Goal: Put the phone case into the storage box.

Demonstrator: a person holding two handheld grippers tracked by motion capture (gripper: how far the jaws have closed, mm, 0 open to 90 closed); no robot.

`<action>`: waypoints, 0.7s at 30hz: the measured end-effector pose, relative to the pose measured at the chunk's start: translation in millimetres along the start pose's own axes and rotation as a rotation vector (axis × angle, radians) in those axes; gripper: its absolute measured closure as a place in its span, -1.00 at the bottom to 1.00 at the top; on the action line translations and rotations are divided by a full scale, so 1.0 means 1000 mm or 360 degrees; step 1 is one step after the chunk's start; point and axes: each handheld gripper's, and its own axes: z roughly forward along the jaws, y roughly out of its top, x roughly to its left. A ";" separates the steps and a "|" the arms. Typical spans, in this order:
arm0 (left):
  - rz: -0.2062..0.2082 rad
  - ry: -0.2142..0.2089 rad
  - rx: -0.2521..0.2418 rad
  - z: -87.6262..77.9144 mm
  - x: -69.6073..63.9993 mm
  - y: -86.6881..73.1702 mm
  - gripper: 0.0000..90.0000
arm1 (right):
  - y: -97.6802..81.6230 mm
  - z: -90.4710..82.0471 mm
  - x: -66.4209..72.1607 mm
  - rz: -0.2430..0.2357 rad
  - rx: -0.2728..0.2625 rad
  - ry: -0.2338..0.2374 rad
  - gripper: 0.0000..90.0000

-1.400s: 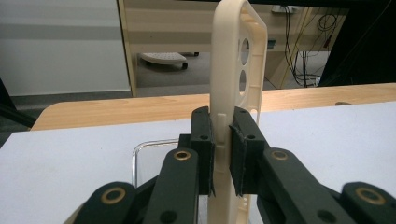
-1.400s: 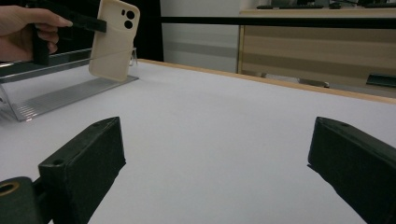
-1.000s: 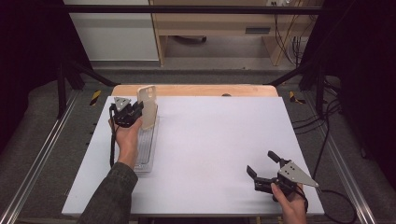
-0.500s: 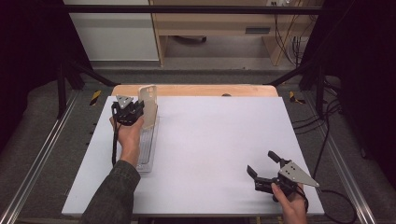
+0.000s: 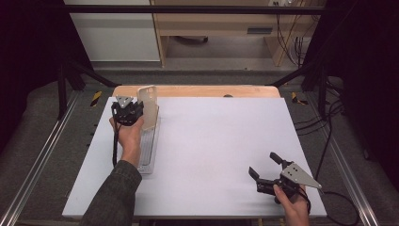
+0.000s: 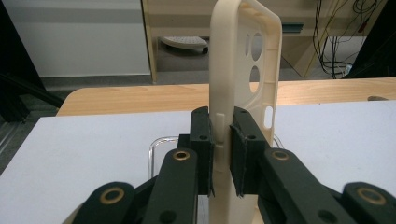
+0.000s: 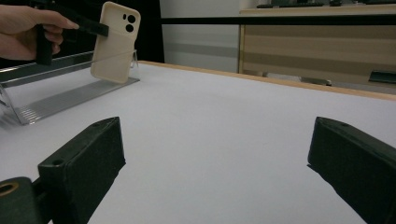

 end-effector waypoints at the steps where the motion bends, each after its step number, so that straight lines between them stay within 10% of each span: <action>1: -0.0004 0.0003 0.0001 0.000 0.000 0.000 0.77 | 0.000 0.000 0.000 0.0000 0.0000 0.0001 -0.92; 21: -0.0021 0.0035 0.0039 0.004 0.003 0.002 0.74 | 0.000 0.000 -0.001 0.0006 0.0000 0.0002 -0.92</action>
